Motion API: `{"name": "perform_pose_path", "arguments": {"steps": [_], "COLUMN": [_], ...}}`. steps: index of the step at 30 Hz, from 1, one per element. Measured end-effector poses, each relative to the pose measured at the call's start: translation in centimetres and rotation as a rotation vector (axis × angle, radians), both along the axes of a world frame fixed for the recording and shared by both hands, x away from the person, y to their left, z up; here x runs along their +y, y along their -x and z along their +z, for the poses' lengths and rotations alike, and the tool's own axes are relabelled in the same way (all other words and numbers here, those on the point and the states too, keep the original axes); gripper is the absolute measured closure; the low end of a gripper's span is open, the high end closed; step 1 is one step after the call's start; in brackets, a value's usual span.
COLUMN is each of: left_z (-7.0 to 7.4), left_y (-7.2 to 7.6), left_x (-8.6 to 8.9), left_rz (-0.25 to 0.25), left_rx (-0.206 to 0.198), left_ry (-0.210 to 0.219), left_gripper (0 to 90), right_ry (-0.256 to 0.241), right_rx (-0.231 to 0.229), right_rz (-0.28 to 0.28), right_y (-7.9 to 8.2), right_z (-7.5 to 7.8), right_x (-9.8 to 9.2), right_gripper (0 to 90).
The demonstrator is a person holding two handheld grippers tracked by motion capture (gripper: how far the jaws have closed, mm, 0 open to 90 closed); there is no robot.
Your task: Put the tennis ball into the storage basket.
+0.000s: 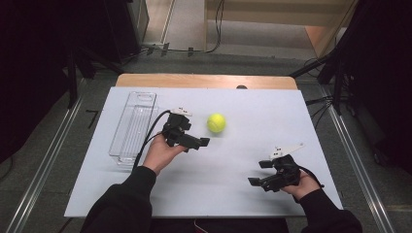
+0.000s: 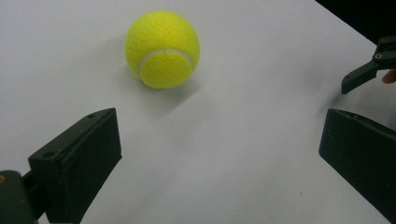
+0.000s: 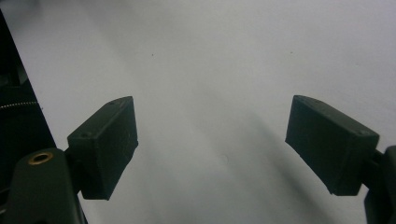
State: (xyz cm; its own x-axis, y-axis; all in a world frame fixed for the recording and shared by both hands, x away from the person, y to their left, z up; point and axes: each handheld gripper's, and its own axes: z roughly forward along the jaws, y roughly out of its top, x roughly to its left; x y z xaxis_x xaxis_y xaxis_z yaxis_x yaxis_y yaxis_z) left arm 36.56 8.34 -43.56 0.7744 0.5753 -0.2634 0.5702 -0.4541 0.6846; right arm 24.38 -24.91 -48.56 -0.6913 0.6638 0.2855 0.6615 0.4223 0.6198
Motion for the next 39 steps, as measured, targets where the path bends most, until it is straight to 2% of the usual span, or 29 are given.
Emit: {"name": "perform_pose_path", "arguments": {"steps": [10,13,21,28,33,39], "left_z": [-0.1,-0.1,0.2,0.2,0.3,0.0], "left_y": [-1.4,-1.9,-3.3,-4.3,-5.0,-5.7], "left_x": [-0.8,-0.9,-1.6,-2.6,-3.6,-3.9], "left_rz": [-0.004,0.005,0.003,0.001,-0.01,0.003], "left_rx": [0.007,0.009,-0.008,0.015,0.004,0.005], "left_ry": [0.005,0.018,-0.003,0.008,-0.024,-0.013], "left_gripper": [0.0,0.0,0.2,0.2,0.2,0.3], "right_ry": [-0.001,-0.002,-0.001,-0.004,-0.008,-0.009], "right_rx": [-0.006,-0.006,-0.004,-0.005,-0.004,-0.004], "right_rz": [0.003,0.003,-0.002,-0.004,-0.003,0.003], "right_y": [0.0,0.0,0.1,0.1,0.1,0.1], "right_z": [0.0,0.0,0.0,0.0,0.0,0.0], "right_x": [-0.2,-0.2,-0.2,-0.3,-0.3,-0.2], "right_gripper": [14.8,14.8,14.8,14.8,14.8,14.8]}}
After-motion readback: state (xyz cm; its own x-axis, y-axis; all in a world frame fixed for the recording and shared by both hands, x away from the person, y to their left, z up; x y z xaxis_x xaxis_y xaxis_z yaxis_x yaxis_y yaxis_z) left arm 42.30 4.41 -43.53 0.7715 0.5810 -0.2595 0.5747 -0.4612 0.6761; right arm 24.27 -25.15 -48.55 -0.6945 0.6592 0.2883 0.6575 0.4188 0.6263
